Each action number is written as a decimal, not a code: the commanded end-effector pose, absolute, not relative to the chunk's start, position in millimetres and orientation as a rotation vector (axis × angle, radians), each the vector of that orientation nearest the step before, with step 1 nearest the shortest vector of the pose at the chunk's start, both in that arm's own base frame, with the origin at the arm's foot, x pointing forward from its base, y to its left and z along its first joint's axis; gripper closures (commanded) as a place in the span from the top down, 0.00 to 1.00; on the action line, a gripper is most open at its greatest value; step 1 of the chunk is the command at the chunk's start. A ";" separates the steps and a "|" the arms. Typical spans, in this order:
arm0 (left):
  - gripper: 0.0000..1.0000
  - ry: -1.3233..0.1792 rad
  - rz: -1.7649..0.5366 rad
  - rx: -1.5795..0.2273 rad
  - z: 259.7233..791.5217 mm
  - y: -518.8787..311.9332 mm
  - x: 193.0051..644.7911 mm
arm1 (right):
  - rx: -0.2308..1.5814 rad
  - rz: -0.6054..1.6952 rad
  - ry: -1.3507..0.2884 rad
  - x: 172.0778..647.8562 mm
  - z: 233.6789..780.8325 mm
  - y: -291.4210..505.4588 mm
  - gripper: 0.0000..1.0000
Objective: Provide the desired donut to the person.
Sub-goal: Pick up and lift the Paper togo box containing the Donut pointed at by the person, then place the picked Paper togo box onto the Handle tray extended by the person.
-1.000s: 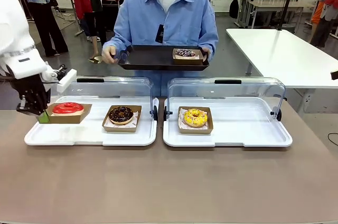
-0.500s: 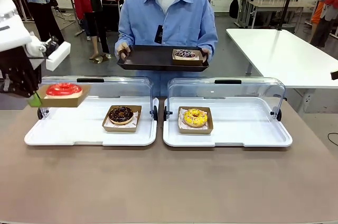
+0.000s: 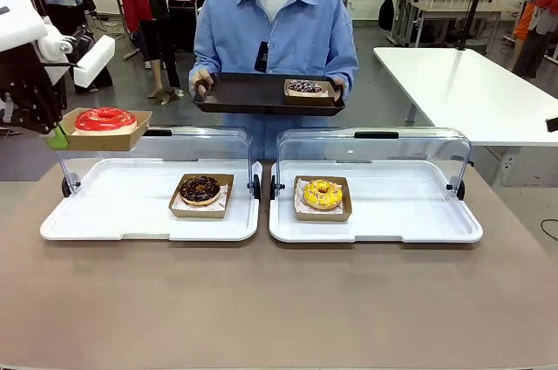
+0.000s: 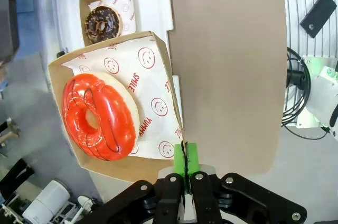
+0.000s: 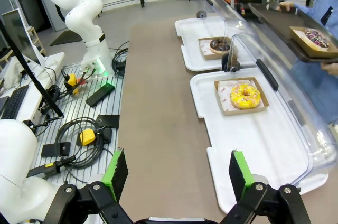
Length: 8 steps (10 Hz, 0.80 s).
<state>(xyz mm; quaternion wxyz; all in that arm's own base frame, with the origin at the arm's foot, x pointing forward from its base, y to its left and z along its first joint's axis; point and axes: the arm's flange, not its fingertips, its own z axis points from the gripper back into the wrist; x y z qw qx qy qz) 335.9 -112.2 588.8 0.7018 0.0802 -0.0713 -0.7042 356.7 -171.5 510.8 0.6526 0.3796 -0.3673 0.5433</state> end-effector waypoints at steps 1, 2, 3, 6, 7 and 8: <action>0.00 -0.173 -1.571 0.192 595.1 -116.1 330.2 | 0.868 1.238 -0.843 355.8 510.7 -171.9 1.00; 0.00 -0.173 -1.571 0.192 595.1 -116.1 330.2 | 0.868 1.238 -0.843 355.8 510.7 -171.9 1.00; 0.00 -0.173 -1.571 0.192 595.1 -116.1 330.2 | 0.868 1.238 -0.843 355.8 510.7 -171.9 1.00; 0.00 -0.173 -1.571 0.192 595.1 -116.1 330.2 | 0.868 1.238 -0.843 355.8 510.7 -171.9 1.00; 0.00 -0.173 -1.571 0.192 595.1 -116.1 330.2 | 0.868 1.238 -0.843 355.8 510.7 -171.9 1.00; 0.00 -0.173 -1.571 0.192 595.1 -116.1 330.2 | 0.868 1.238 -0.843 355.8 510.7 -171.9 1.00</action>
